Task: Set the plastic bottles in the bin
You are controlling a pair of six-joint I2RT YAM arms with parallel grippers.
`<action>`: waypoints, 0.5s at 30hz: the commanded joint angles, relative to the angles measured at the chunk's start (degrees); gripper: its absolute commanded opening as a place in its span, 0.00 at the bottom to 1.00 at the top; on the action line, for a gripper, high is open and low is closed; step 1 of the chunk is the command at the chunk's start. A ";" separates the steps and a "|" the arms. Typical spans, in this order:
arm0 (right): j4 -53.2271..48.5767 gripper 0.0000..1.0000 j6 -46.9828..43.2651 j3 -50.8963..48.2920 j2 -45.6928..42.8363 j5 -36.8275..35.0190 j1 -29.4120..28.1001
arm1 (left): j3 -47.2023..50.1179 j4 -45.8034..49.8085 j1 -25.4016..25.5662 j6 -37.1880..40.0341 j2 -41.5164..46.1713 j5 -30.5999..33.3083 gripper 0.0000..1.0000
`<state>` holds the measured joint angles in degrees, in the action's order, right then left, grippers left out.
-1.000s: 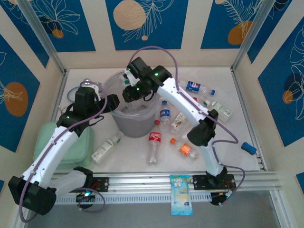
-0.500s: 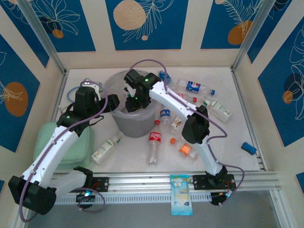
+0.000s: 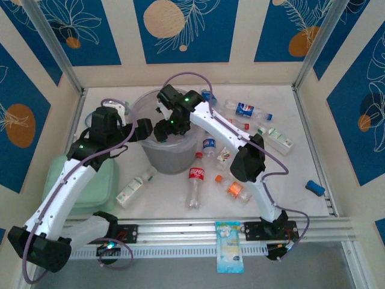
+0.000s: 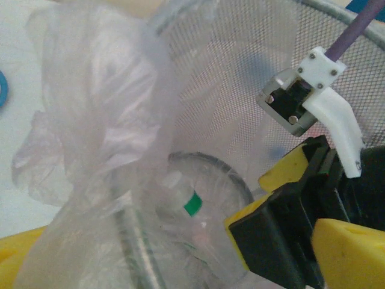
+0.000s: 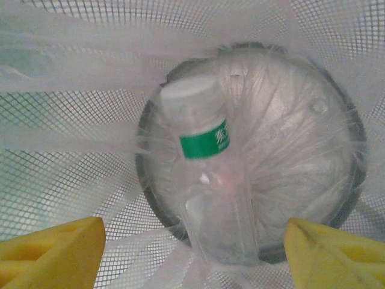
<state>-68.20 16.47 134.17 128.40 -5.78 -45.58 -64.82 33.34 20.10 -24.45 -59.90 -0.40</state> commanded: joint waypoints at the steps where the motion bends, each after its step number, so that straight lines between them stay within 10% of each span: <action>1: -1.26 0.79 -0.41 2.83 0.01 2.03 0.76 | -4.17 6.41 0.61 5.91 3.08 3.01 1.00; 8: -3.80 0.79 0.12 9.54 -3.58 9.62 2.02 | -12.77 31.14 0.60 9.72 5.74 16.98 1.00; 15: -0.42 0.79 0.01 10.58 -11.94 15.09 4.43 | -6.65 41.17 0.60 4.05 11.28 13.29 1.00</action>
<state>-69.73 16.49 143.24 122.06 4.64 -42.00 -73.71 64.93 20.18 -18.28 -48.27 12.71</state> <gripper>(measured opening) 0.792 0.998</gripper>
